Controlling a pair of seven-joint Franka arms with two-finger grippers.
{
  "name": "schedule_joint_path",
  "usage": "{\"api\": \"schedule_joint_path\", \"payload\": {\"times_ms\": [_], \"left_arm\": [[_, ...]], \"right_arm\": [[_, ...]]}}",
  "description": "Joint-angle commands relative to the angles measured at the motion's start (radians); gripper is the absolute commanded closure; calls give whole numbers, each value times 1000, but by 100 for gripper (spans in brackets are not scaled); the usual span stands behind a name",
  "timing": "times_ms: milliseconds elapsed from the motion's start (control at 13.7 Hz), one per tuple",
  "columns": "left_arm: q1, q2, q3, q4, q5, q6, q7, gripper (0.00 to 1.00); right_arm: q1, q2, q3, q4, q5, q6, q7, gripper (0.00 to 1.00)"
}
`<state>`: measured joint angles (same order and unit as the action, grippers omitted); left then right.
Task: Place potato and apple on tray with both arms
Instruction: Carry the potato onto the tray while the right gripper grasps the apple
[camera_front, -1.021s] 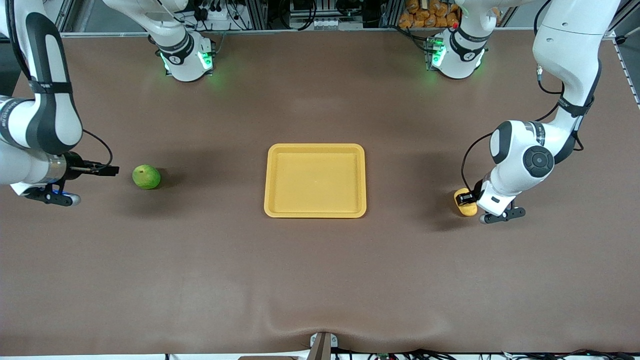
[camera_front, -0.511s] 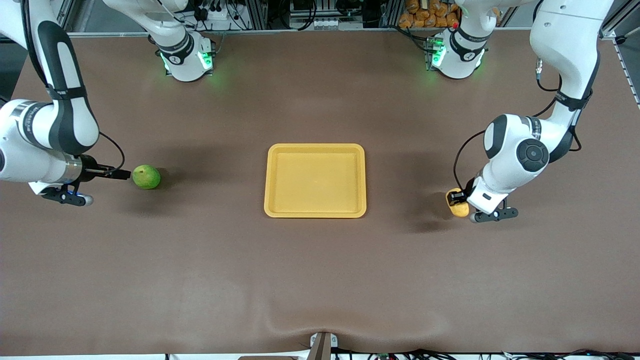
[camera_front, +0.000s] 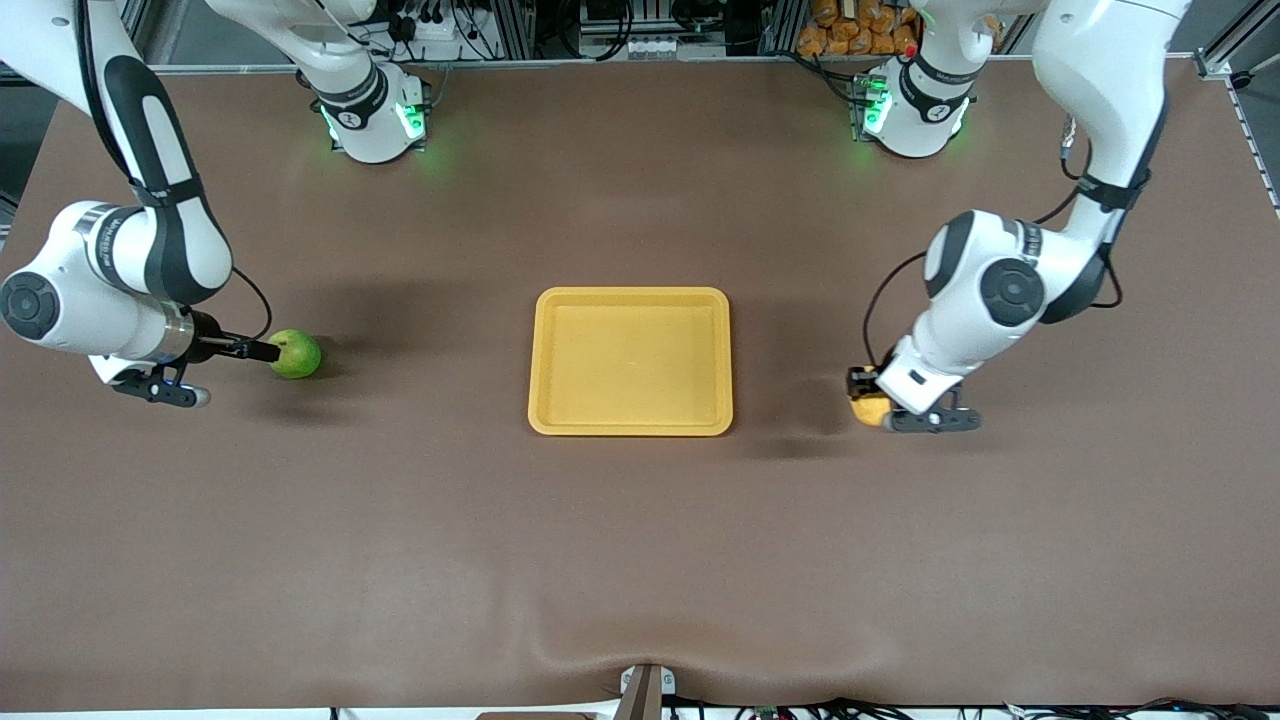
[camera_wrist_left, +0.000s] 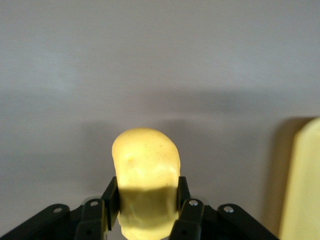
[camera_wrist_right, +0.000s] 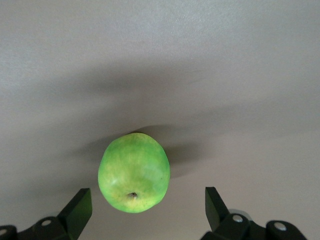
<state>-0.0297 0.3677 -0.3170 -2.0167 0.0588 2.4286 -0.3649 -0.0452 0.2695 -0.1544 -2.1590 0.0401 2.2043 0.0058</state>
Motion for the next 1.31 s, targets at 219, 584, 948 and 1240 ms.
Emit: {"api": "schedule_joint_path", "payload": {"times_ms": [219, 584, 948, 1240], "left_arm": [[-153, 42, 4, 143, 3, -98, -45, 100], [-275, 140, 4, 248, 99, -99, -193, 100], [-398, 230, 16, 331, 124, -99, -368, 100], [-418, 269, 16, 332, 207, -99, -457, 100]], "right_arm": [[19, 11, 6, -55, 70, 77, 10, 0], [27, 42, 6, -119, 73, 210, 8, 0], [51, 62, 6, -131, 73, 247, 8, 43], [61, 45, 7, -122, 73, 203, 8, 85]]}}
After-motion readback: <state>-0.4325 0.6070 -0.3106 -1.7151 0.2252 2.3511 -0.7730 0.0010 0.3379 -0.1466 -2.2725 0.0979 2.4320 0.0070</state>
